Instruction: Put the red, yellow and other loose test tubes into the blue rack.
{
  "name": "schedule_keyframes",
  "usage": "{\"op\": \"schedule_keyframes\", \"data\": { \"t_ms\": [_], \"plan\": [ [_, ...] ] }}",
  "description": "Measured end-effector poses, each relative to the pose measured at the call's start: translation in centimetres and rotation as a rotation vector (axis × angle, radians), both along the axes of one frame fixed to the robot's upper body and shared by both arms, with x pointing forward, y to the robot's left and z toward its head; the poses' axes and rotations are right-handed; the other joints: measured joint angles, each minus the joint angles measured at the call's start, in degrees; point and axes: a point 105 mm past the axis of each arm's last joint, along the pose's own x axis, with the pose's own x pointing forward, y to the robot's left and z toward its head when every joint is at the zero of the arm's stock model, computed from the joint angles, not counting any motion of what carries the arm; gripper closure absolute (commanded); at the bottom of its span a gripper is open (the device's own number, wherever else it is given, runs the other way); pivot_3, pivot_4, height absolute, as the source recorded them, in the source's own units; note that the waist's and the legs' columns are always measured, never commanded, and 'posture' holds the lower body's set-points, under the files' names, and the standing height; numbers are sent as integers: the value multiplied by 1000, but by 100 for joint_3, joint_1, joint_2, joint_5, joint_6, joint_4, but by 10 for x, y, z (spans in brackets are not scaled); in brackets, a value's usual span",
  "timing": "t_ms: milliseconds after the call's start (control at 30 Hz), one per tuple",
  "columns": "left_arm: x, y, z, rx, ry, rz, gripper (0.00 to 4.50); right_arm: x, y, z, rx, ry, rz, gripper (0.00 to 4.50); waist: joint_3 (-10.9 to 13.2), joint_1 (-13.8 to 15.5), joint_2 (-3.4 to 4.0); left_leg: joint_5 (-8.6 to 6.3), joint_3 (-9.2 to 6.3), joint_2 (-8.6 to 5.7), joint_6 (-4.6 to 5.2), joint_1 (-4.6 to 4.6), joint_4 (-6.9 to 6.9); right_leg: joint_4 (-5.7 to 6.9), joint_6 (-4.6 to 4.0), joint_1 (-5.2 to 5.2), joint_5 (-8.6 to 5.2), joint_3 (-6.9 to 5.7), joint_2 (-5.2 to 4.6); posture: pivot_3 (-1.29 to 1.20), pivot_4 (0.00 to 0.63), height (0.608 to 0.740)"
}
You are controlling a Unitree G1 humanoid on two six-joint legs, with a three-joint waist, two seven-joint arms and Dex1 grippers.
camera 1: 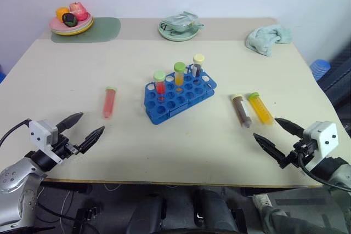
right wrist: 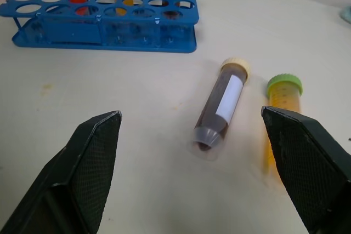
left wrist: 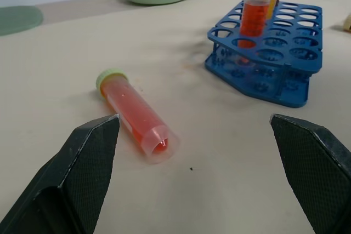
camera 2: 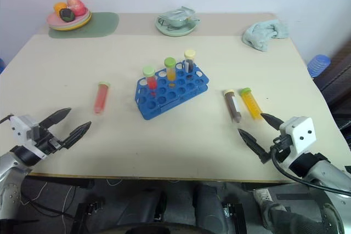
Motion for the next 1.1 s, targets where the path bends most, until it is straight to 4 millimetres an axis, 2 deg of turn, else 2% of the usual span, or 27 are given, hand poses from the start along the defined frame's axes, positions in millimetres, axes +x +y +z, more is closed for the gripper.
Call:
{"op": "schedule_keyframes", "data": {
  "t_ms": [333,467,567,700,967,1100],
  "plan": [
    [-2,-6,2,-23,14,-42,13,6,1,4,9,12,16,300,1,1,0,-1,0,0,2,-2,-1,-1,0,-1,0,0,-1,0,150,740],
    [-1,-16,8,-35,10,-104,13,8,-4,-1,22,81,12,300,1,0,0,-2,1,0,3,-2,0,-1,0,-1,0,0,-2,0,150,740],
    [4,-30,14,-53,-4,-159,13,15,-6,2,10,107,-7,300,1,-5,0,-1,2,0,2,-1,0,0,-1,-1,0,0,-2,0,150,740],
    [8,-52,26,-59,-38,-260,13,35,-11,15,-19,139,-33,300,2,-28,1,-2,10,1,3,1,0,0,-1,-3,1,2,-2,0,150,740],
    [12,-100,26,-69,-3,-478,13,92,-26,47,-29,260,-58,300,6,-6,6,-4,22,0,9,-5,0,-1,-2,-9,2,5,-4,0,150,740],
    [17,-122,25,-29,6,-552,13,112,-18,50,-28,334,-34,300,8,-12,9,-6,29,0,12,-13,-1,-1,0,-18,3,8,-6,0,150,740]
  ]
}}
